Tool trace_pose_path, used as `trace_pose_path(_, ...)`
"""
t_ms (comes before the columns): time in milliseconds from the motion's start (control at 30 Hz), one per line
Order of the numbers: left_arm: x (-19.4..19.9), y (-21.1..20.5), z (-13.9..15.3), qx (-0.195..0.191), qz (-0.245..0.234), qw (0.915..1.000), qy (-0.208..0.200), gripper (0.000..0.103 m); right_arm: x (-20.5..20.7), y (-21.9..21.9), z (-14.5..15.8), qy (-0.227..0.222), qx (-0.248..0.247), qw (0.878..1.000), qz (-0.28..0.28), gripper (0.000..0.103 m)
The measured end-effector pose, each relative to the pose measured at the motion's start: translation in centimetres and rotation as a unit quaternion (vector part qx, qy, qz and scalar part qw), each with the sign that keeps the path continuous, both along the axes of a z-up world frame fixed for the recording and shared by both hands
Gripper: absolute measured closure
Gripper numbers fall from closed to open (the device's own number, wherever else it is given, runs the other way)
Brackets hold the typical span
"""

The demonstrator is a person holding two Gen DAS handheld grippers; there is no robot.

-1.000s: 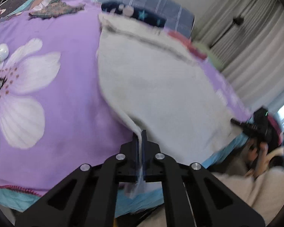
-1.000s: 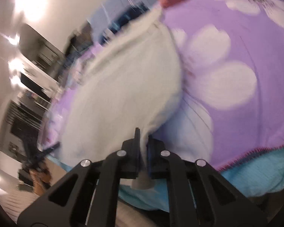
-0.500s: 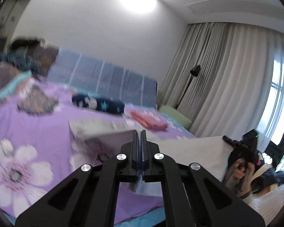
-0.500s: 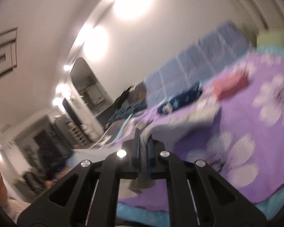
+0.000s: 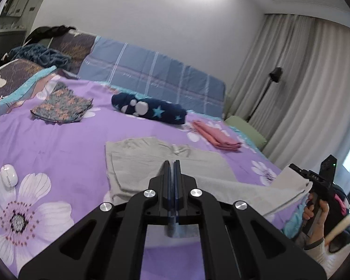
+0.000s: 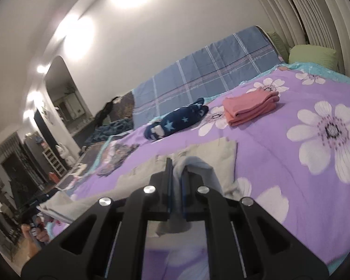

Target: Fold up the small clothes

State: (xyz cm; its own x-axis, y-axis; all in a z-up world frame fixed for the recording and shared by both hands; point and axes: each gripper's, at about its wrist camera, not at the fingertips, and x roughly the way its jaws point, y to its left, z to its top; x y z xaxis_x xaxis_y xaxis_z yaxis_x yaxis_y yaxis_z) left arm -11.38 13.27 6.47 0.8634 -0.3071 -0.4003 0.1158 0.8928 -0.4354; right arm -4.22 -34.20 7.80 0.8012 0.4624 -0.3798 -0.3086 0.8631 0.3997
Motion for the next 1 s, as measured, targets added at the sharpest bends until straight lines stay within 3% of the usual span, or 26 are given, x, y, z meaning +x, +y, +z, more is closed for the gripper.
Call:
trace_pose_path(233, 9.5, 0.4, -1.4, 0.013, 0.01, 0.9984, 0.054, 0.102, 10.2, 2.1, -2.4, 0.045, -0.03, 0.998, -0.021, 0.096)
trace_pose_path(400, 16.0, -0.2, -3.1, 0.052, 0.023, 0.9951, 0.081, 0.102, 17.8, 3.1, -5.7, 0.1, -0.05, 0.993, -0.036, 0.096)
trace_pose_path(600, 22.7, 0.7, -10.4, 0.076, 0.07, 0.9794, 0.174, 0.101, 23.7, 4.1, -12.9, 0.176, -0.13, 0.974, -0.054, 0.093)
trace_pose_path(700, 23.6, 1.3, -13.9, 0.063, 0.07, 0.9723, 0.214, 0.1, 24.5, 3.7, -15.0, 0.192, -0.121, 0.973, -0.045, 0.093)
trace_pose_path(867, 22.9, 1.6, -13.4, 0.057, 0.065, 0.9763, 0.199, 0.096, 23.7, 3.1, -14.5, 0.185, -0.118, 0.975, -0.026, 0.081)
trace_pose_path(1000, 21.8, 1.0, -12.6, 0.053, 0.056, 0.9776, 0.196, 0.074, 21.7, 2.8, -13.4, 0.183, -0.114, 0.976, -0.01, 0.08)
